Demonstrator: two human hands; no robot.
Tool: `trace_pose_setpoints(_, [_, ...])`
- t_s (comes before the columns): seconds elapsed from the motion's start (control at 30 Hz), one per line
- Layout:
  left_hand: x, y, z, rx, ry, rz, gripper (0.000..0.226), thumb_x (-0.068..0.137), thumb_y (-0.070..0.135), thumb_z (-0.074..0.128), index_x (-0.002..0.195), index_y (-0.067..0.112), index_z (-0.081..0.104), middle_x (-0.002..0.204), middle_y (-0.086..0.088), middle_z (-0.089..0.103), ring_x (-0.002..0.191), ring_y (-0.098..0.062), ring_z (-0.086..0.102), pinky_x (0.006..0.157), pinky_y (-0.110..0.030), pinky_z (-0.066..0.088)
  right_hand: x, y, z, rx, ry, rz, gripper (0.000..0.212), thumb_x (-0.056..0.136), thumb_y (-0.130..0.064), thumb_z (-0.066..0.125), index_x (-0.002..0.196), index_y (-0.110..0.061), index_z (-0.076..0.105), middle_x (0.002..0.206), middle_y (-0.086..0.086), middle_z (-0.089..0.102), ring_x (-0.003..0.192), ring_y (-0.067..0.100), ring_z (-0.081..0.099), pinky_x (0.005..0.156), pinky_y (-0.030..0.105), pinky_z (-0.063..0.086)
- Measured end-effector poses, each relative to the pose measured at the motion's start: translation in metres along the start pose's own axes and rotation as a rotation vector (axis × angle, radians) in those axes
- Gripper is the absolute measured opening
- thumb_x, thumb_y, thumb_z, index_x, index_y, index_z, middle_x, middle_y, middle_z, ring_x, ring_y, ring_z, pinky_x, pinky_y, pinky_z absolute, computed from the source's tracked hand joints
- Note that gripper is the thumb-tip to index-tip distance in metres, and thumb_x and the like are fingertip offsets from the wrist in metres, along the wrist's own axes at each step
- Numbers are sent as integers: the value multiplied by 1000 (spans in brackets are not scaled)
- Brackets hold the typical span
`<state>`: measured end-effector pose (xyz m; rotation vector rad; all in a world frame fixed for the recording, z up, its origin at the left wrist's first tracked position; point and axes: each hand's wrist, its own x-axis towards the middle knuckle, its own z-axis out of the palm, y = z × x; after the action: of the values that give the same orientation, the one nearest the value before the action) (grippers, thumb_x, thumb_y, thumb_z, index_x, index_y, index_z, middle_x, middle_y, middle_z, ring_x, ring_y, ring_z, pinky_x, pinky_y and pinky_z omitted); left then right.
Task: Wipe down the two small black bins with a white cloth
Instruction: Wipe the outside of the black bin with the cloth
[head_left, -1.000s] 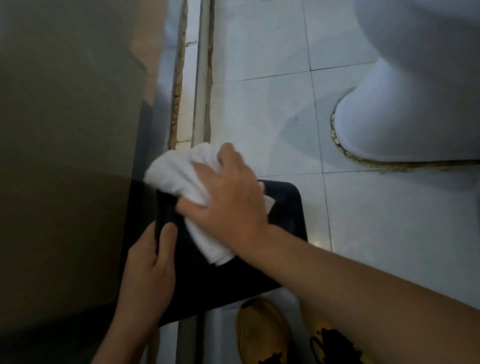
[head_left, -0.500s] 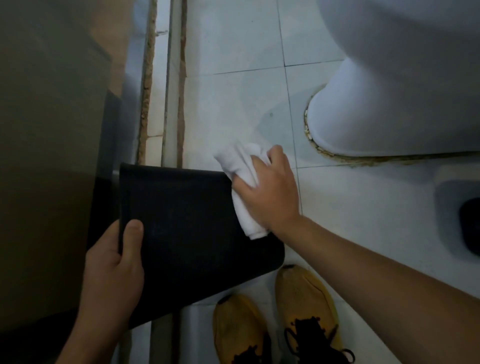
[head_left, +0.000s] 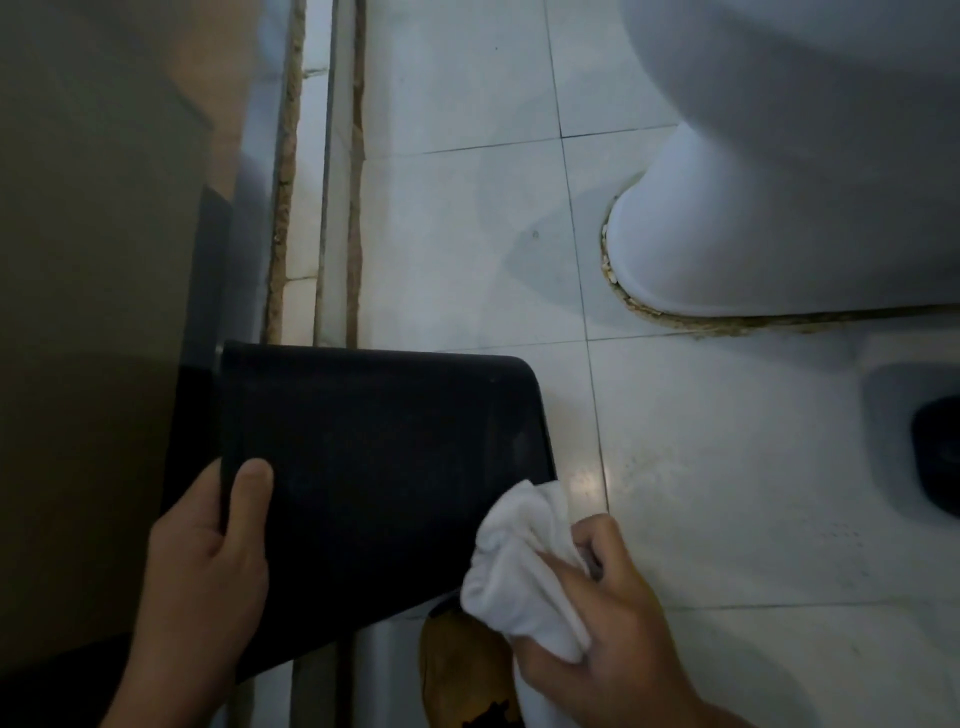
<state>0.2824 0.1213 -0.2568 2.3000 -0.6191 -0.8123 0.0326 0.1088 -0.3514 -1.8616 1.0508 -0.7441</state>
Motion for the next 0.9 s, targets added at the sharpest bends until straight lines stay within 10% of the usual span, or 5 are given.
trace_pose_setpoints(0.23, [-5,4,-1,2,-1,27,21,98,38,43,91,28,61,89,-10,66,85,-37,64,77,-59,53,81,15,-35,-87,178,96,35,80,-43,62,103,-16,64,103,-2,36,87,8,46,74,5,41])
trace_pose_setpoints(0.43, [-4,5,-2,9,-3,23,23,98,41,42,90,35,63,90,-6,67,83,-32,66,75,-61,54,160,21,5,-166,110,-2,38,81,-44,61,101,-13,64,99,2,34,86,20,46,71,30,44])
trace_pose_setpoints(0.8, [-6,4,-4,-29,-29,-44,32,99,41,42,84,24,64,85,-7,66,83,-33,65,72,-55,55,28,19,18,-261,35,-30,82,73,-40,64,150,-30,36,105,-2,30,86,14,42,66,27,48])
trace_pose_setpoints(0.9, [-6,5,-4,-21,-41,-28,28,99,40,42,85,28,63,89,-8,66,86,-35,65,77,-62,53,-22,7,4,-608,-21,-81,67,77,-39,70,140,-23,55,99,0,40,78,11,45,63,23,46])
